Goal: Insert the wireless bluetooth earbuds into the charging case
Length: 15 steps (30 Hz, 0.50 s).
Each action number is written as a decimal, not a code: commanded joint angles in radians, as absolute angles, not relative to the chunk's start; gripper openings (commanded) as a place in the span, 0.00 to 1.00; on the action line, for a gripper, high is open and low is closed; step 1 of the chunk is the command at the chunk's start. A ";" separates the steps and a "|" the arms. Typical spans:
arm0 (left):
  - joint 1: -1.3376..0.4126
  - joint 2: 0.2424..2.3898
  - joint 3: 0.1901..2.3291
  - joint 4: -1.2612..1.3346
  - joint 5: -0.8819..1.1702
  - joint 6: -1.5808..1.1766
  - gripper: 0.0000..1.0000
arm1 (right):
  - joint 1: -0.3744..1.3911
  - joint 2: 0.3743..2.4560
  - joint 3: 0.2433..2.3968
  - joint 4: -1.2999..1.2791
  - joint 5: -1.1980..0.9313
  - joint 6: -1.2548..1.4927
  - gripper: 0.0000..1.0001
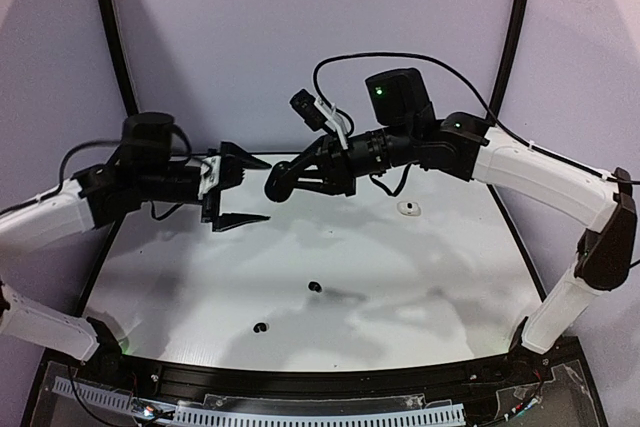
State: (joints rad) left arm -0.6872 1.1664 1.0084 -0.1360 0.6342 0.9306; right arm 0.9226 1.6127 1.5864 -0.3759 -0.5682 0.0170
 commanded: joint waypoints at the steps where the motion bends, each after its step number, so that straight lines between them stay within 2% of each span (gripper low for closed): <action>1: -0.680 1.270 1.141 -0.413 0.839 0.643 0.78 | 0.958 1.582 1.579 -0.377 -0.527 -0.182 0.00; 6: -0.680 1.368 1.265 -0.452 0.877 0.511 0.66 | 0.978 1.606 1.626 -0.442 -0.497 -0.223 0.00; 13: -0.680 1.356 1.297 -0.463 0.893 0.531 0.63 | 0.984 1.594 1.619 -0.459 -0.474 -0.245 0.00; 15: -0.681 1.362 1.306 -0.473 0.891 0.530 0.55 | 0.985 1.594 1.623 -0.458 -0.476 -0.249 0.00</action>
State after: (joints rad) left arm -0.6834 1.3792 1.2720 -0.4183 0.8642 0.5503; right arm 0.9737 1.5982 1.5940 -0.4534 -0.4938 -0.2211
